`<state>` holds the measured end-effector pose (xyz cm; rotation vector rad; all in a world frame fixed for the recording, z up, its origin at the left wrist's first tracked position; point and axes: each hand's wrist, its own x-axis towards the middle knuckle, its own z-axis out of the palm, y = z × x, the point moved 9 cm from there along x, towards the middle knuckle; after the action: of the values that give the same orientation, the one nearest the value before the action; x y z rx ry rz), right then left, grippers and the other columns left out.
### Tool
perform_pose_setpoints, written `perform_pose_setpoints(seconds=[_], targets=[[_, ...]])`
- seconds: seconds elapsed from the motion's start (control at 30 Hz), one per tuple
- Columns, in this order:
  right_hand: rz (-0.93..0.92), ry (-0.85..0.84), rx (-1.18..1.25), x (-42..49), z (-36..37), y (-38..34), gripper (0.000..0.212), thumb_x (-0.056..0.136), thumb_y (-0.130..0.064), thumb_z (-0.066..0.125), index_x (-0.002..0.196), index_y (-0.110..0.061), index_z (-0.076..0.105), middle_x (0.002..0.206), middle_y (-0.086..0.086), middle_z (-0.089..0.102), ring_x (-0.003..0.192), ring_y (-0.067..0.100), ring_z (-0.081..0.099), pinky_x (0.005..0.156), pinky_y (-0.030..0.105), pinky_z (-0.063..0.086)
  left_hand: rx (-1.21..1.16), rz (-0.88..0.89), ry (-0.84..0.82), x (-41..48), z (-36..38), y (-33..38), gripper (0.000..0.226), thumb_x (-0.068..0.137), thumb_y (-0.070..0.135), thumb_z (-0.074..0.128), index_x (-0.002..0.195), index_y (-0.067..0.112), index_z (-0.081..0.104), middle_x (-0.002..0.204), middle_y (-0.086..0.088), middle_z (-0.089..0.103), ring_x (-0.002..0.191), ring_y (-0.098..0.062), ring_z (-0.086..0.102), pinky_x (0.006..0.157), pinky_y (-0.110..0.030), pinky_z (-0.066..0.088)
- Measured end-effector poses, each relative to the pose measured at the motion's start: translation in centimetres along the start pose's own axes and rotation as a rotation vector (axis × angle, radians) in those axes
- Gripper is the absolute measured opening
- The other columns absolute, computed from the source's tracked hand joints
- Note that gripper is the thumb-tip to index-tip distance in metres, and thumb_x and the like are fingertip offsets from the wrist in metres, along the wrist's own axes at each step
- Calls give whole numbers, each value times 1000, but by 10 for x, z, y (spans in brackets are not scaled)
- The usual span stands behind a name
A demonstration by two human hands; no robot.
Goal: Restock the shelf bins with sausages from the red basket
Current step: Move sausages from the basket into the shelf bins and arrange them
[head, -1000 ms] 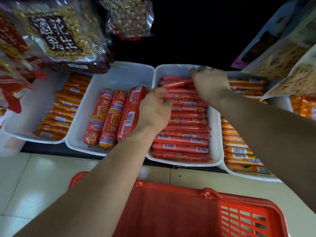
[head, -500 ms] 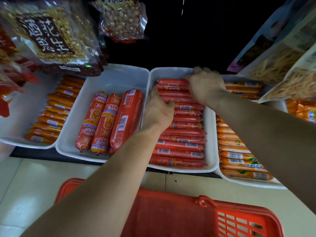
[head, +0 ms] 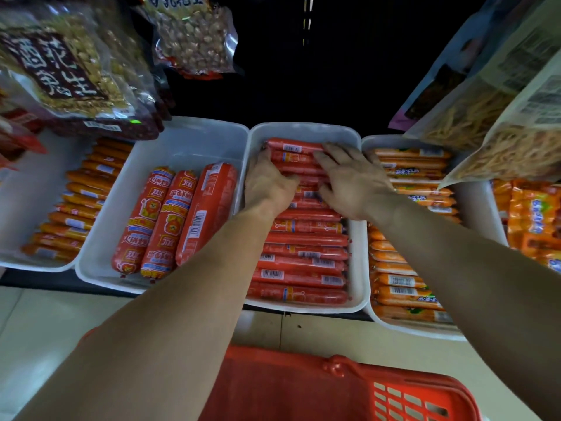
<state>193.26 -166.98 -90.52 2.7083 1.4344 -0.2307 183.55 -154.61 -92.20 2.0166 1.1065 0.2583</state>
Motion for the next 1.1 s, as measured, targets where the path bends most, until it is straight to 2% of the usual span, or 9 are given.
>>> perform_pose_setpoints(seconds=[0.27,0.43,0.53,0.7,0.83,0.9,0.97,1.03,1.1], targets=[[-25,-11,-99,1,1,-4,70,97,-54,31,159,-28,10,167,0,7,153,23,5,121,55,-3,3,-71,-49,20,7,9,82,82,43,72,148,19,31,142,-10,53,123,-31,58,105,-47,47],[-20,-7,-53,5,0,-5,71,96,-53,34,158,-27,13,167,0,11,152,23,8,122,55,1,-83,-77,-58,26,6,-2,58,78,35,75,130,25,52,118,0,68,106,-22,67,99,-41,52],[-11,-17,-30,4,0,-4,71,96,-53,34,158,-28,13,167,0,11,152,24,8,121,56,3,-203,-61,-121,21,6,-2,47,79,30,74,123,28,55,109,3,69,100,-18,67,96,-44,54],[-23,-1,-64,0,-2,-5,70,96,-54,32,158,-26,15,166,1,15,152,24,9,121,56,0,8,84,-126,-2,-9,13,70,92,31,64,153,22,32,148,-2,50,132,-22,52,112,-43,42],[-146,14,-7,-6,-16,-24,71,94,-52,45,156,-26,24,163,-2,24,147,23,21,121,47,9,202,357,-155,-40,-58,24,48,93,22,63,140,23,54,136,1,62,120,-18,59,107,-28,42],[-189,-75,117,-7,-17,-40,71,92,-54,52,155,-31,27,162,-7,24,146,21,24,120,44,18,439,514,-44,-57,-94,18,43,90,23,60,132,21,62,132,-1,64,120,-22,59,104,-33,44],[-237,-122,161,-7,-17,-63,69,92,-52,54,154,-34,29,161,-10,24,146,20,24,119,46,21,637,610,38,-69,-116,2,50,86,36,52,131,20,63,140,-1,59,128,-26,54,109,-41,40],[-309,-119,141,-5,-13,-89,67,91,-50,54,152,-33,32,160,-10,28,144,20,24,119,45,23,598,560,-59,-70,-117,-26,62,85,47,50,143,24,53,155,3,43,139,-25,42,117,-43,32],[-383,-125,59,-4,-4,-110,66,90,-51,52,151,-31,35,157,-8,32,144,19,25,119,44,21,385,400,-187,-66,-110,-51,74,83,51,66,149,37,37,162,11,27,145,-18,33,119,-40,29]])
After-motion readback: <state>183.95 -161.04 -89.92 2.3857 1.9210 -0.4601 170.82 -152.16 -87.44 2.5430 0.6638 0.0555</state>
